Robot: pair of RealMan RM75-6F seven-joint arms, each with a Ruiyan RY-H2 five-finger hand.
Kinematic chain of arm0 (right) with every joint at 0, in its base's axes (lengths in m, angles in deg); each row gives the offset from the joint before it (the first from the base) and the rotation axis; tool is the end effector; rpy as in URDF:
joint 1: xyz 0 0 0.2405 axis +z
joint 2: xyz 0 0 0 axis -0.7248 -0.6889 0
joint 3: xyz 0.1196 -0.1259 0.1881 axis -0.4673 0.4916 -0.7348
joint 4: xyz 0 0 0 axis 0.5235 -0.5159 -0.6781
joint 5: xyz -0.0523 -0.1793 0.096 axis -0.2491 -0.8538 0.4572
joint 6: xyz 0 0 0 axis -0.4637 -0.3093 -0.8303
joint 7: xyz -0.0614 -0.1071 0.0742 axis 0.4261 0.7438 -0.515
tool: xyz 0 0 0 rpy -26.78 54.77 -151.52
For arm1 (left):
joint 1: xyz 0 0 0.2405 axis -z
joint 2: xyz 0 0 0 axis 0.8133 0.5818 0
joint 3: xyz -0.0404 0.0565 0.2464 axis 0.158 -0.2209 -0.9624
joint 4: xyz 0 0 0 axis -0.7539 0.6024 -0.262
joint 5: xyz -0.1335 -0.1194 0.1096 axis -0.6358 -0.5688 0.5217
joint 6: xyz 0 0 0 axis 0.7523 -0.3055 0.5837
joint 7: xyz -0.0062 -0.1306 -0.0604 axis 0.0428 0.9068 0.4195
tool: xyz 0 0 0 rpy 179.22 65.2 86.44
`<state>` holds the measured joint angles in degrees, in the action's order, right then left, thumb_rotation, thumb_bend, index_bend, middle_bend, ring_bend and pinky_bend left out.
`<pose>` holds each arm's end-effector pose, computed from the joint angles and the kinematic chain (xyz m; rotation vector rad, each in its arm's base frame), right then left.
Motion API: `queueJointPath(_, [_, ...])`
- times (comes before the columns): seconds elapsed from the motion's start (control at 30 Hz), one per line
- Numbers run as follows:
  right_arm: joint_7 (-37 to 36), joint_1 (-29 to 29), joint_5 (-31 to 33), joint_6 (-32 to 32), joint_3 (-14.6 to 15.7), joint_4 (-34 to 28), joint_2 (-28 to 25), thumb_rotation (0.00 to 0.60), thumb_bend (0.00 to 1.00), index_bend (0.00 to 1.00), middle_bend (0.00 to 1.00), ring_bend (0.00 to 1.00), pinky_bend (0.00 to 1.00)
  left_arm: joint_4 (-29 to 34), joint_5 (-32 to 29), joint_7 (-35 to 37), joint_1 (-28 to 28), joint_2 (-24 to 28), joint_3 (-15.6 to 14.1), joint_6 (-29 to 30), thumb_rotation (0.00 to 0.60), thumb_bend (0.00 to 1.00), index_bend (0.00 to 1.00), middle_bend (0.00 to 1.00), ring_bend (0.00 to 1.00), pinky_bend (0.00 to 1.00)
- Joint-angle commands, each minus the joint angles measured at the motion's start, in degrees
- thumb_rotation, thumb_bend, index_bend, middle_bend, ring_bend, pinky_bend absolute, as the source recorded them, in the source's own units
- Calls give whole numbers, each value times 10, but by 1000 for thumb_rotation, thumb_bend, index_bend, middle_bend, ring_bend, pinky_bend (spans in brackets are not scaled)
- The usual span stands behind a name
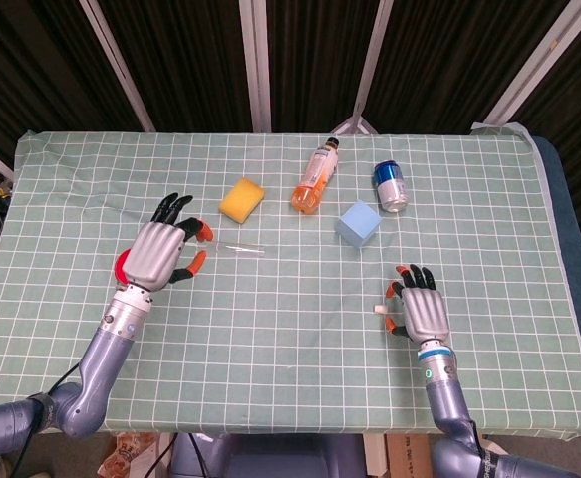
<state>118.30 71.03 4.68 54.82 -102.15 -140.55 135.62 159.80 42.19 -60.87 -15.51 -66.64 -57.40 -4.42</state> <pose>-0.2161 -0.2859 -0.0086 1.4838 -1.1321 0.7751 -0.1052 0.3389 0.0552 -1.6554 -0.8616 -1.2205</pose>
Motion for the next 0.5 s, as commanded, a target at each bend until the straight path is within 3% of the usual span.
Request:
queueJointPath(0.03, [5, 7, 10, -2, -1, 9, 8, 600, 329, 471, 166, 0, 0, -3, -1, 2, 2, 0, 0, -1, 600, 669, 498, 498, 94, 0])
queueJointPath(0.5, [8, 21, 38, -4, 4, 49, 30, 600, 329, 480, 168, 0, 0, -20, -6, 14, 10, -5, -7, -4, 600, 669, 498, 498, 94, 0])
